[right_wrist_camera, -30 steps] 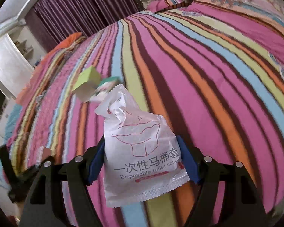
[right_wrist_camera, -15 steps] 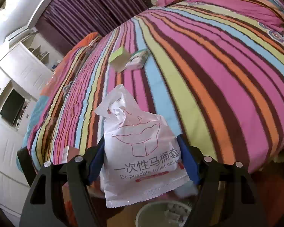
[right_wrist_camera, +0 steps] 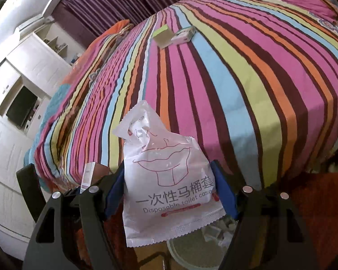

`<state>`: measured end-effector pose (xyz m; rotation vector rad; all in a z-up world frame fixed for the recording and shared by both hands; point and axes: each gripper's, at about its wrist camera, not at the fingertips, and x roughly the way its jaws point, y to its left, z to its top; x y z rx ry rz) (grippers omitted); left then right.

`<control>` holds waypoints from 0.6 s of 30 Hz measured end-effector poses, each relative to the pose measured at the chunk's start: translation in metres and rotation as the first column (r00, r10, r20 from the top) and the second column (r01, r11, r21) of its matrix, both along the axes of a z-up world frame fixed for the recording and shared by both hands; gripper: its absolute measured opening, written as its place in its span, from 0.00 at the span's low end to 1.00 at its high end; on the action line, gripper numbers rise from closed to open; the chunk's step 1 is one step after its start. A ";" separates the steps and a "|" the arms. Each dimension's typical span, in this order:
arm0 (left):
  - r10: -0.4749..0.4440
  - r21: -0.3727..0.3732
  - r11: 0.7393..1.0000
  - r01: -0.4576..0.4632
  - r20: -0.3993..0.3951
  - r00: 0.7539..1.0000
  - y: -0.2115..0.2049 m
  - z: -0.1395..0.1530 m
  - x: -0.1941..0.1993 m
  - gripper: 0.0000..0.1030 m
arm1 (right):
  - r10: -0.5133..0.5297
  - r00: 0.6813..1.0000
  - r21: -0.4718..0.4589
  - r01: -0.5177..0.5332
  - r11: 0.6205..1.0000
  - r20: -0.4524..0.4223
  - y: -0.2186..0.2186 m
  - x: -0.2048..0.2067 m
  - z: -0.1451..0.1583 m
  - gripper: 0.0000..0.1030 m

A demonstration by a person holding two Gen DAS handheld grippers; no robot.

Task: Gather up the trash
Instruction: 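Carry the box with left tool while right tool carries the packet to the wastebasket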

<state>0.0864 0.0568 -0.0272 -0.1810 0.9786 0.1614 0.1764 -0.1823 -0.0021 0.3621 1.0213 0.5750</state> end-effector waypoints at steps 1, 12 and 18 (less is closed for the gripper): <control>-0.001 0.004 1.000 0.001 -0.004 1.000 -0.001 -0.001 -0.003 0.46 | 0.004 1.000 -0.006 -0.004 1.000 -0.020 -0.001 -0.005 -0.004 0.67; -0.070 -0.033 0.997 0.065 -0.177 0.982 -0.030 -0.047 -0.026 0.46 | 0.028 0.977 -0.139 -0.058 0.989 -0.210 0.009 -0.036 -0.058 0.67; -0.117 -0.043 0.993 0.110 -0.281 0.952 -0.045 -0.071 -0.020 0.46 | 0.046 0.932 -0.197 -0.124 0.972 -0.360 0.019 -0.040 -0.096 0.67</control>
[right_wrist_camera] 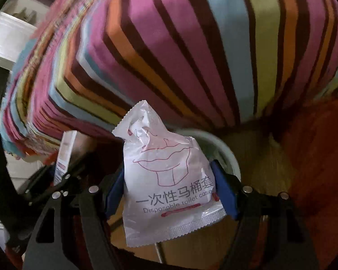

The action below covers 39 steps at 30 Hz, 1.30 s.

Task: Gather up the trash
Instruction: 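Carry the box with left tool while right tool carries the packet to the wastebasket, then open left tool over the wastebasket while right tool opens, dropping box and packet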

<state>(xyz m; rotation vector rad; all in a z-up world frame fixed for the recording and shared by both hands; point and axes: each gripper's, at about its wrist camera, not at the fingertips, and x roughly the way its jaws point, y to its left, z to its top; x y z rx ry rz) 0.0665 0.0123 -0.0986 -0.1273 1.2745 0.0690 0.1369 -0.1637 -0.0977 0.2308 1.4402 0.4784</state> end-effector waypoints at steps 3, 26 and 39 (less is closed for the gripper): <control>-0.015 0.010 1.000 0.015 -0.059 0.998 -0.006 -0.013 0.003 0.46 | 0.010 0.999 -0.034 -0.011 0.999 -0.046 0.002 -0.001 -0.012 0.67; 0.022 -0.101 0.992 -0.080 -0.480 0.877 -0.001 -0.121 0.015 0.46 | -0.042 0.962 -0.240 -0.025 0.971 -0.270 0.027 0.003 -0.076 0.67; -0.005 -0.120 0.989 -0.087 -0.611 0.791 -0.012 -0.166 0.022 0.46 | -0.052 0.926 -0.300 -0.068 0.951 -0.373 0.032 0.005 -0.113 0.67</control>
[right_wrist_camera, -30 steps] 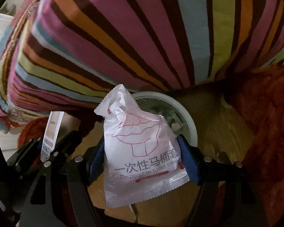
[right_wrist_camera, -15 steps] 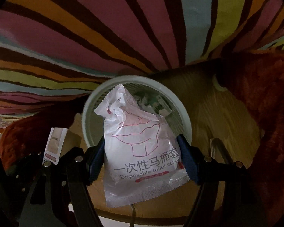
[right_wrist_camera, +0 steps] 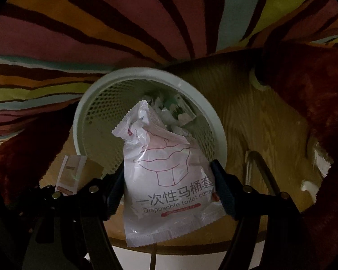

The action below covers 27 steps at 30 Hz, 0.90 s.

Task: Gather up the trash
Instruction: 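Open left tool over the wastebasket while right tool opens, dropping box and packet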

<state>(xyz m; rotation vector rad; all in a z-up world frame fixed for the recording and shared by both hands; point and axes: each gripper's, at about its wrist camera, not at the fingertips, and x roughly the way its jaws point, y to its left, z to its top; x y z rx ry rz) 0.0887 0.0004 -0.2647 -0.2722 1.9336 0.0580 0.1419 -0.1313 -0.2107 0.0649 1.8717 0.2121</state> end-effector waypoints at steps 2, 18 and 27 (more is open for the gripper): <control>-0.004 -0.001 1.000 0.004 -0.017 1.000 0.000 -0.005 0.000 0.46 | -0.001 1.000 -0.008 0.001 1.000 -0.019 -0.001 -0.001 -0.006 0.67; -0.009 -0.021 1.000 0.007 -0.105 0.994 -0.008 -0.045 -0.003 0.46 | -0.027 0.993 -0.030 0.024 0.999 -0.115 -0.006 -0.003 -0.046 0.67; 0.014 -0.042 0.999 -0.019 -0.124 0.992 -0.008 -0.053 -0.005 0.46 | -0.021 0.990 -0.044 0.015 0.999 -0.143 -0.003 -0.004 -0.056 0.67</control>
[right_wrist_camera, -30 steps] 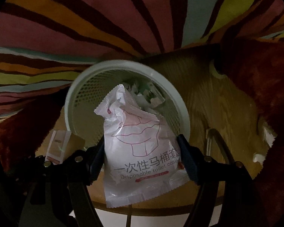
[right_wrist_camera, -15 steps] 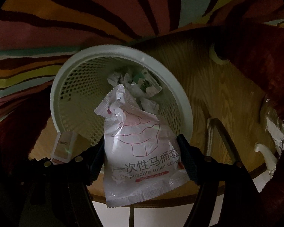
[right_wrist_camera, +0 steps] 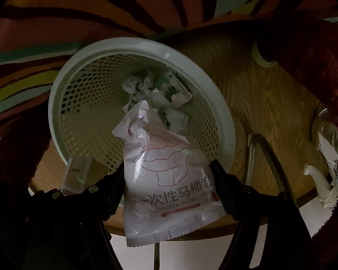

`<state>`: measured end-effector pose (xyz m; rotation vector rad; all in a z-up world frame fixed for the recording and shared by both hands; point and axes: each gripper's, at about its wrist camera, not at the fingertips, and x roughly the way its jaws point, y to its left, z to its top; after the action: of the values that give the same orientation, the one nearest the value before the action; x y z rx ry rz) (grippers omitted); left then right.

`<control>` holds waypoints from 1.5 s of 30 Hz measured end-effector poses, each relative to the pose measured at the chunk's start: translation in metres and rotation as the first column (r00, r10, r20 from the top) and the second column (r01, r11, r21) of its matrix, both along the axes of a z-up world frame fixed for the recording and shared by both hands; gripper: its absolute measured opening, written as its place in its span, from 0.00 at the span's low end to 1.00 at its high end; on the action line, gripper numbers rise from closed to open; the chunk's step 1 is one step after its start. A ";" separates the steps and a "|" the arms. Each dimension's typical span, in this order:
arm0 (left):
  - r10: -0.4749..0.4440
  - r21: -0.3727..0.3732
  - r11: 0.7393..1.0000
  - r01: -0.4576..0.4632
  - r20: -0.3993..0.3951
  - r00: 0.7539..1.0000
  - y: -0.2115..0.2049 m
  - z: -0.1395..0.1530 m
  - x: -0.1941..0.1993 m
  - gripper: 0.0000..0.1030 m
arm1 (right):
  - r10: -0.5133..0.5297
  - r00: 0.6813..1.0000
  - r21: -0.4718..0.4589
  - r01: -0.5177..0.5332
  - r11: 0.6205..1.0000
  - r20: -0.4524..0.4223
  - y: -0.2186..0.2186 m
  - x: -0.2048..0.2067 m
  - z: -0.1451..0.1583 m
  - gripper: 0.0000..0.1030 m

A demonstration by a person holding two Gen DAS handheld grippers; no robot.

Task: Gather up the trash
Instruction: 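Open left tool over the wastebasket while right tool opens, dropping box and packet, then move both tools back over the bed toward the last light-green box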

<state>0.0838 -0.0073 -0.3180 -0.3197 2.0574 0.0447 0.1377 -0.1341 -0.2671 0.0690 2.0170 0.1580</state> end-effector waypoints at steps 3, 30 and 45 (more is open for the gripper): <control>-0.003 0.003 1.000 0.003 0.001 1.000 -0.001 0.000 0.000 0.46 | 0.004 1.000 0.000 -0.004 1.000 -0.005 -0.001 0.000 -0.001 0.67; 0.092 -0.005 0.996 -0.092 -0.036 0.995 0.011 -0.002 -0.009 0.85 | -0.036 0.999 0.047 0.037 0.998 -0.015 0.003 -0.002 -0.009 0.93; 0.142 0.030 0.989 -0.147 0.124 0.982 0.028 0.044 -0.006 0.89 | -0.161 0.977 0.174 0.136 0.975 0.137 -0.015 0.005 0.033 0.93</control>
<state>0.0774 0.0202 -0.2742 -0.4370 1.9074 0.1509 0.1425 -0.1487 -0.2338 0.3031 1.8370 0.2267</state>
